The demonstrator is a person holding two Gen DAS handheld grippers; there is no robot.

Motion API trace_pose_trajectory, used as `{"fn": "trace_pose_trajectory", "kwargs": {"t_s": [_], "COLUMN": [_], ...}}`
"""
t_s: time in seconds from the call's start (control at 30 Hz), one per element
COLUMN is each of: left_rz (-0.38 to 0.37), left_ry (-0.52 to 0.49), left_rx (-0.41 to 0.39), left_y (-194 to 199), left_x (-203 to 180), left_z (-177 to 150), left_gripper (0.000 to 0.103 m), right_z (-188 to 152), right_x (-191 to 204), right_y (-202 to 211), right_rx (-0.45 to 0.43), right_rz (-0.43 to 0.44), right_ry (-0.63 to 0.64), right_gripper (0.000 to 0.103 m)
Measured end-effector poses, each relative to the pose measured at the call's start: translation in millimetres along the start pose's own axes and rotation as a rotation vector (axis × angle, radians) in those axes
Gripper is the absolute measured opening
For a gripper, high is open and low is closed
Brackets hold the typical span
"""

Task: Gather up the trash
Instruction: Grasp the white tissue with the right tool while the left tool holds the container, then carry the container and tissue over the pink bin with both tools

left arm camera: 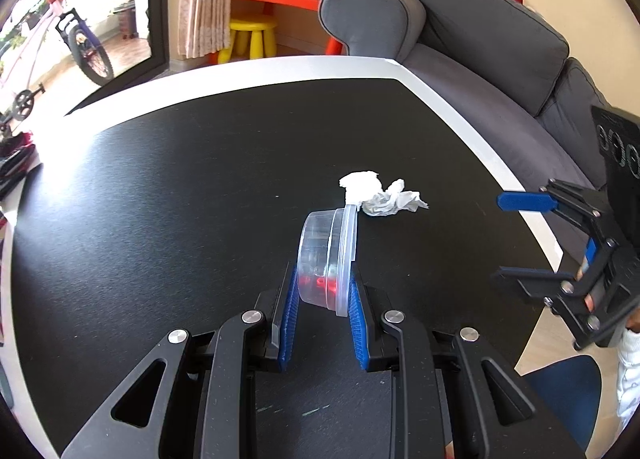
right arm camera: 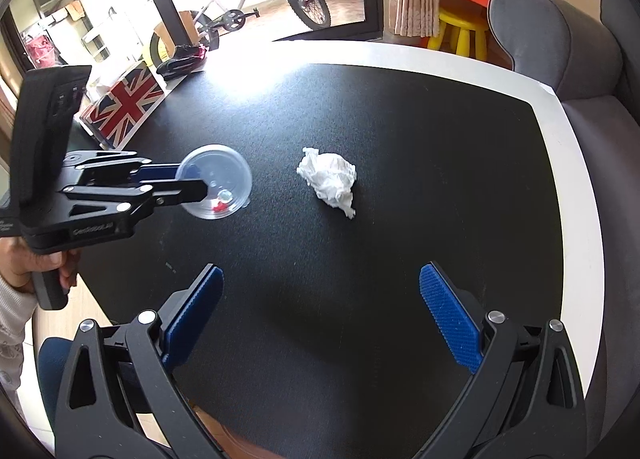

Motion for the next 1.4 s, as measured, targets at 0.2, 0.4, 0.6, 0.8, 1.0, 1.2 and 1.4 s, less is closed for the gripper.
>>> {"fn": "trace_pose_trajectory", "kwargs": {"t_s": [0.2,0.4,0.6,0.8,1.0,1.2,1.4], "left_rz": [0.011,0.017,0.020,0.014,0.011,0.019,0.027], "left_ry": [0.016,0.026,0.031,0.038,0.042,0.036,0.022], "left_rx": [-0.004,-0.003,-0.001,-0.002,-0.014,-0.040,-0.065], "left_y": [3,4,4,2,7,26,52], "left_x": [7,14,17,19,16,4,-16], "left_z": [-3,-3,-6,-8,-11,-17,-27], "left_gripper": [0.023,0.023,0.023,0.023,0.023,0.023,0.023], "right_z": [18,31,36,35,35,28,13], "right_x": [1,0,-3,-6,-4,9,26], "right_y": [-21,-45,-63,-67,-57,-27,17], "right_rx": [0.006,0.031,0.060,0.058,0.035,-0.003,-0.055], "right_rz": [-0.038,-0.046,-0.048,-0.052,-0.059,-0.060,-0.057], "right_ry": [0.060,0.091,0.084,0.079,0.070,0.078,0.091], "right_gripper": [0.097,0.077,0.047,0.010,0.004,0.004,0.004]}}
Point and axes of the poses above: each gripper's, at about its wrist camera, not at the fingertips, and y roughly against the way its jaws point, x to its left, z to its top, the point moved 5 cm from there along -y, roughly the way its jaws point, and after that the axes turned 2 degrees about -y, right-handed, at the moved point
